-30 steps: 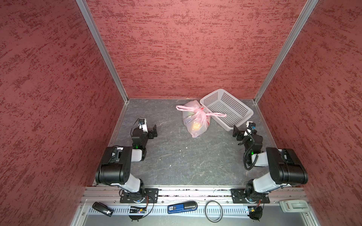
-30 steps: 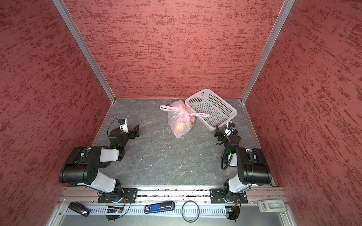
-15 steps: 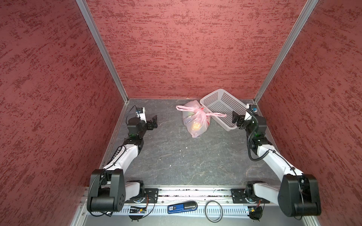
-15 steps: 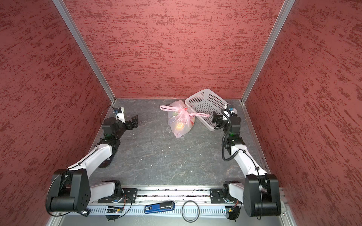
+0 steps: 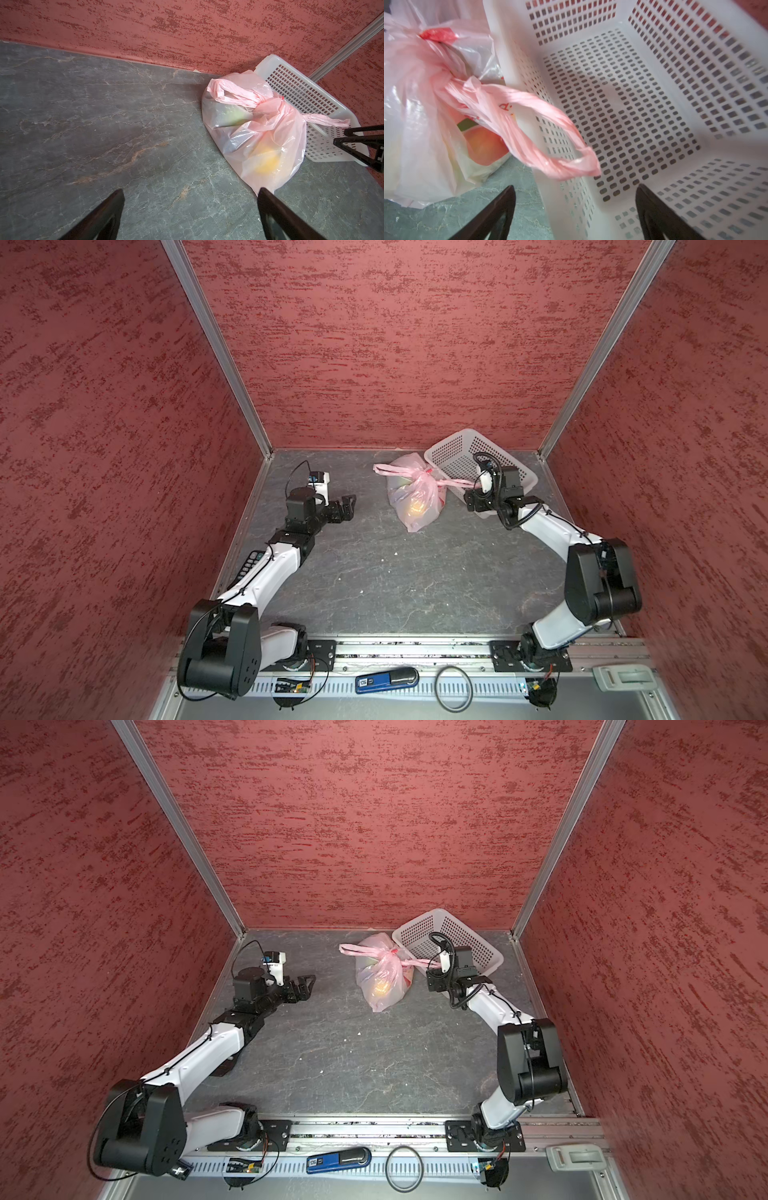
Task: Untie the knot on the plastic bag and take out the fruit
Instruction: 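Move the right gripper over the bag's knot near the basket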
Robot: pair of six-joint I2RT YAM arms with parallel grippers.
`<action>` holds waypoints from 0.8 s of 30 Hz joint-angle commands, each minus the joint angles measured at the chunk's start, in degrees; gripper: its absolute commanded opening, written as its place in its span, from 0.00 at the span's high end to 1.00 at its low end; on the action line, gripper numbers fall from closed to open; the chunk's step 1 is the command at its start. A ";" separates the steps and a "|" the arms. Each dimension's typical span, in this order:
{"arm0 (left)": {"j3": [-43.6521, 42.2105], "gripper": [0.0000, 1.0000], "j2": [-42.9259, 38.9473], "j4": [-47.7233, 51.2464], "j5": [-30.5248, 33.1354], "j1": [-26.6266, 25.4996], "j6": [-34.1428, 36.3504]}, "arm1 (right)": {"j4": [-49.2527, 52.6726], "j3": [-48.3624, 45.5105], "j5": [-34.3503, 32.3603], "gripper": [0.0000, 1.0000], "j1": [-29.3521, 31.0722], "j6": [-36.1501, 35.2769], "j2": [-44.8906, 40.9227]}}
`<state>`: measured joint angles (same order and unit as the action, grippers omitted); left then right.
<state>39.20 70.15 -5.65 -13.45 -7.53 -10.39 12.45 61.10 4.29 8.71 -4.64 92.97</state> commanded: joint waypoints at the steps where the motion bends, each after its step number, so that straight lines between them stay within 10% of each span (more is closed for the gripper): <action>1: -0.67 0.00 -2.40 1.09 -0.13 -0.36 -0.85 | 3.35 2.75 0.70 0.10 0.37 -1.48 1.71; 24: -1.41 0.00 -1.95 0.39 0.99 -1.34 -1.88 | 5.27 -1.55 -3.04 0.64 0.35 2.08 0.50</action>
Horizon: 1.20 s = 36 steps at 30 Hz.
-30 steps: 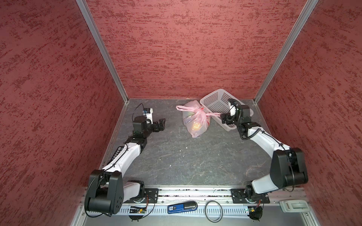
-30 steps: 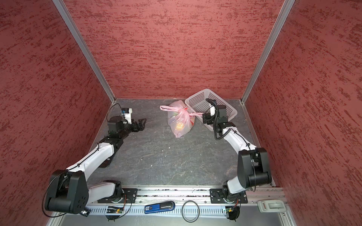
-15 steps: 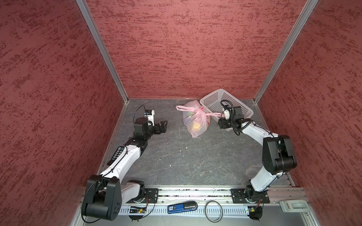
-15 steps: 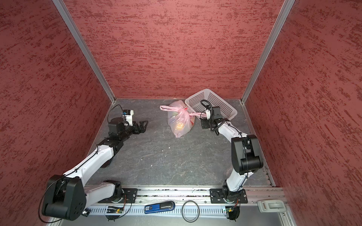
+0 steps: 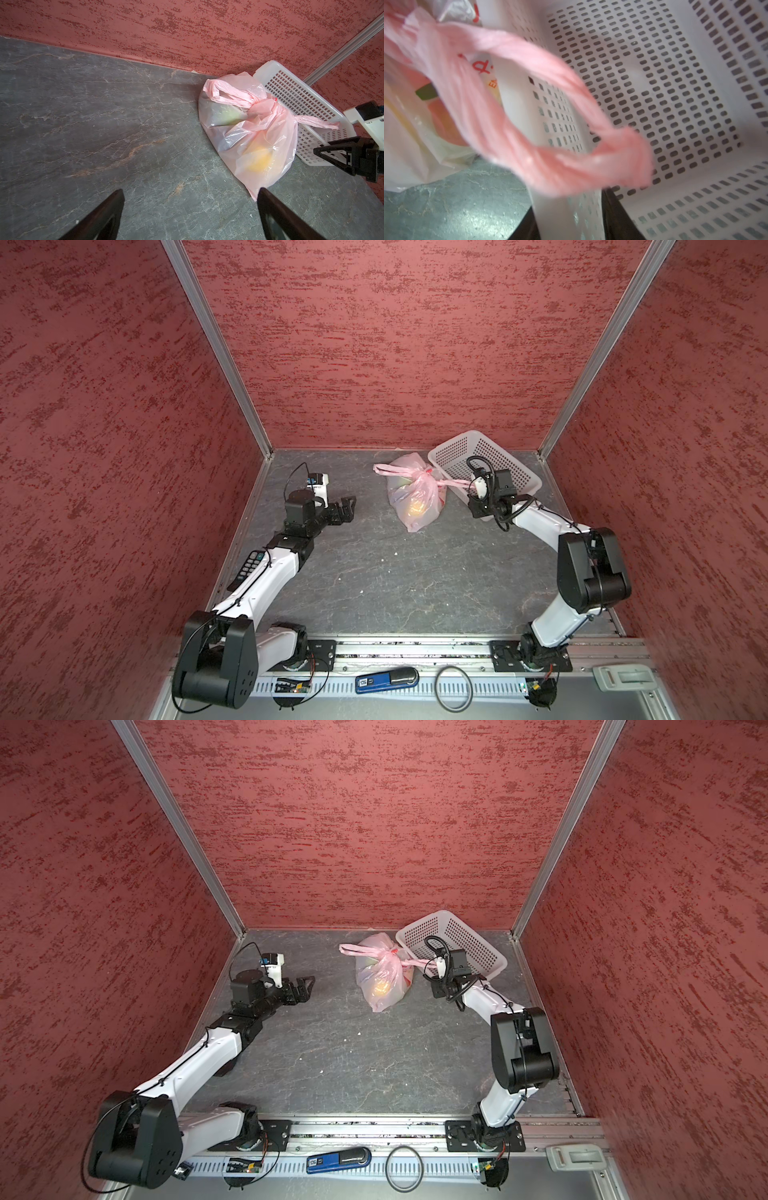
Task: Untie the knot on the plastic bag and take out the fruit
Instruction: 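Move the right gripper over the bag's knot near the basket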
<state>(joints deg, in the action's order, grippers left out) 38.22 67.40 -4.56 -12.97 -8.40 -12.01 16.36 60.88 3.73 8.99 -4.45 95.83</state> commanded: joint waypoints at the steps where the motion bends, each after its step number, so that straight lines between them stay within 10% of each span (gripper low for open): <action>1: -0.29 0.00 1.07 -0.96 0.54 -0.56 -0.37 | 1.48 -1.74 -3.03 0.66 0.03 2.43 -2.79; 17: 1.35 0.00 3.31 -1.35 0.05 -1.44 -0.03 | 4.74 1.46 -8.45 0.78 -2.43 8.84 -1.05; 25: 1.16 0.00 2.48 0.31 -0.12 -1.51 -0.18 | 8.37 6.43 -3.97 0.53 -2.35 10.12 -3.68; 36: -0.24 0.00 2.02 0.78 1.21 -2.89 -1.04 | 12.50 9.82 0.46 0.48 8.95 19.71 -12.07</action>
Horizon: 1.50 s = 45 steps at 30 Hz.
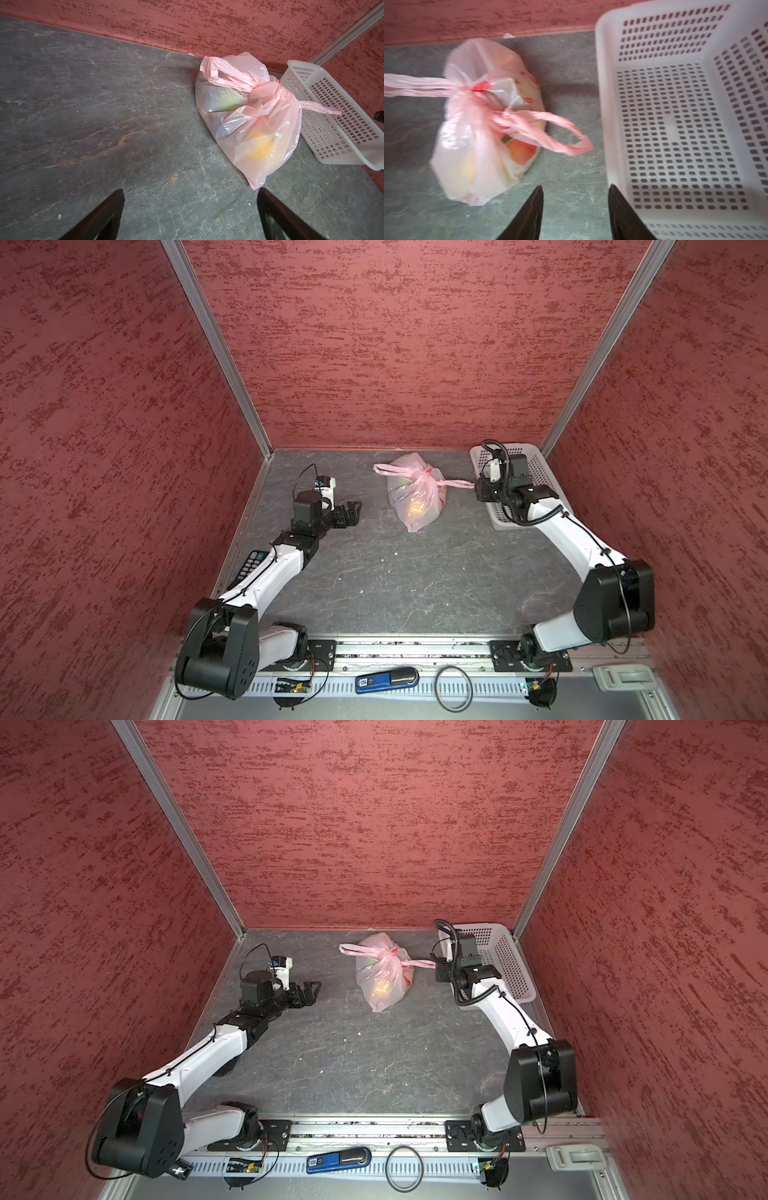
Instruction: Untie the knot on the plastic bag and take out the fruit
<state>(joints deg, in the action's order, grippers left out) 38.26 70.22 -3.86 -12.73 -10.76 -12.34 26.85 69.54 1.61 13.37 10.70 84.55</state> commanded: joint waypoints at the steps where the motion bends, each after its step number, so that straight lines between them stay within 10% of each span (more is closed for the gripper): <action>1: -0.21 0.00 -0.70 0.12 1.11 -0.64 -0.76 | 1.45 1.21 3.03 0.47 6.25 5.59 -0.65; 13: 0.50 0.00 -0.51 0.84 2.19 -1.23 -1.02 | -4.61 16.48 4.04 0.42 16.16 11.16 19.82; 29: -0.64 0.00 -2.56 1.97 3.70 -1.03 -0.74 | 13.11 35.31 -10.09 0.65 19.51 10.40 36.70; 45: -0.56 0.00 -2.10 1.67 3.90 -1.10 -1.02 | 13.07 30.69 -22.29 0.36 21.01 13.41 31.45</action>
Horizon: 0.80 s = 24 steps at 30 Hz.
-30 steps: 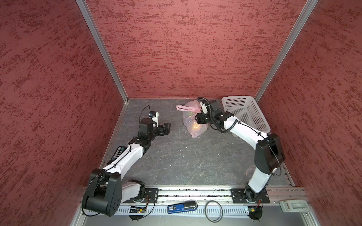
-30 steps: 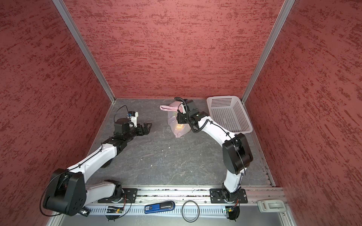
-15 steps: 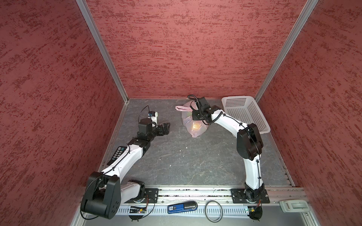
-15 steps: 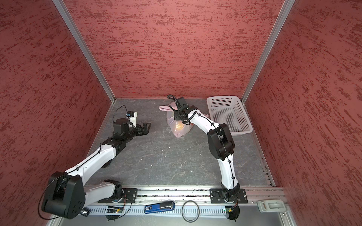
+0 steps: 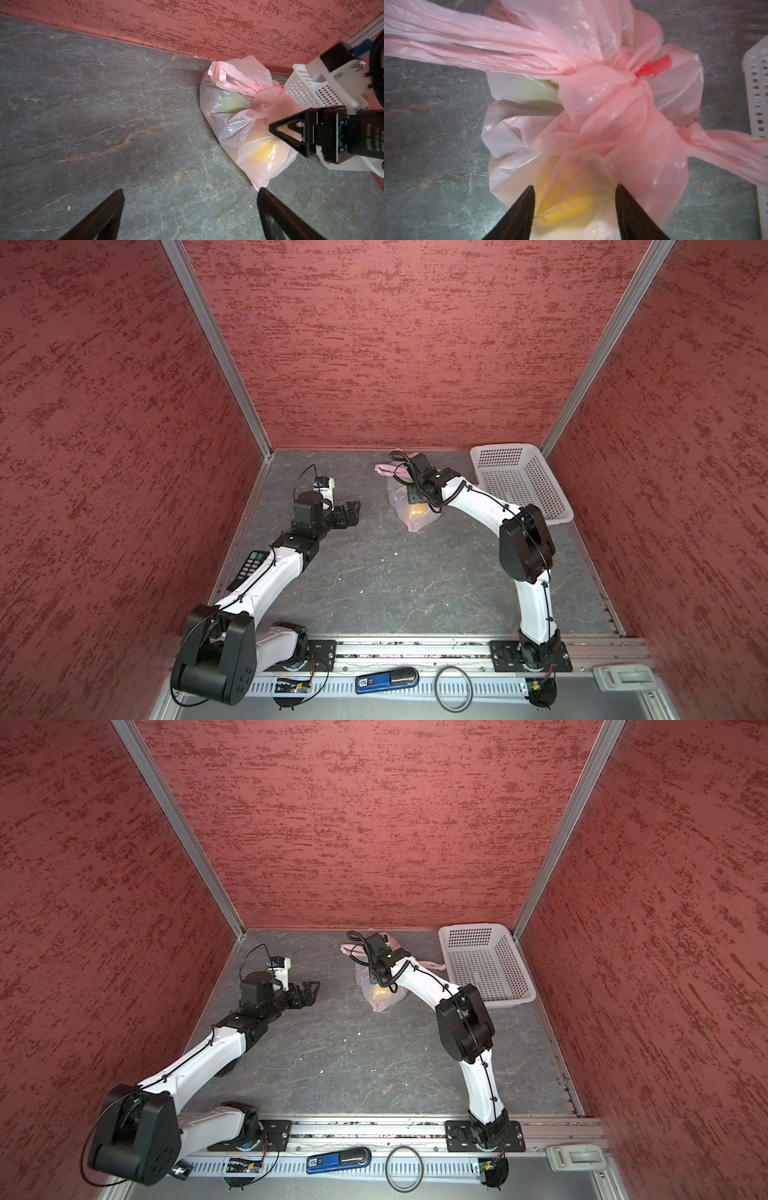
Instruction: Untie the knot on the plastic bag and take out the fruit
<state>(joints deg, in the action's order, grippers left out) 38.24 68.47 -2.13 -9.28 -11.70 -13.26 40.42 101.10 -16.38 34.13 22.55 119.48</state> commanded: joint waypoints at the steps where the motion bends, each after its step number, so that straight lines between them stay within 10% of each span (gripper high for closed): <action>1: -0.49 0.00 -0.27 -0.02 0.56 -0.16 -0.10 | -0.52 -0.80 -4.82 0.36 0.24 1.41 -3.21; 15: 0.27 0.00 0.26 0.03 0.68 -0.28 -0.17 | -3.04 1.34 -5.15 0.16 -0.29 1.91 2.00; 21: 1.13 0.00 0.07 1.22 0.95 -0.25 0.77 | -7.64 1.66 -3.70 0.30 -0.29 0.67 3.30; 24: 1.20 0.00 -0.17 1.68 1.14 -0.25 1.04 | -8.68 1.61 -2.52 0.55 -0.29 -0.63 4.01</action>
<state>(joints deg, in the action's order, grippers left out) 38.26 68.58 -1.19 -8.80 -11.70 -13.17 34.76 100.86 -20.05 34.02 22.48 122.50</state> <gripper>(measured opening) 0.996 0.507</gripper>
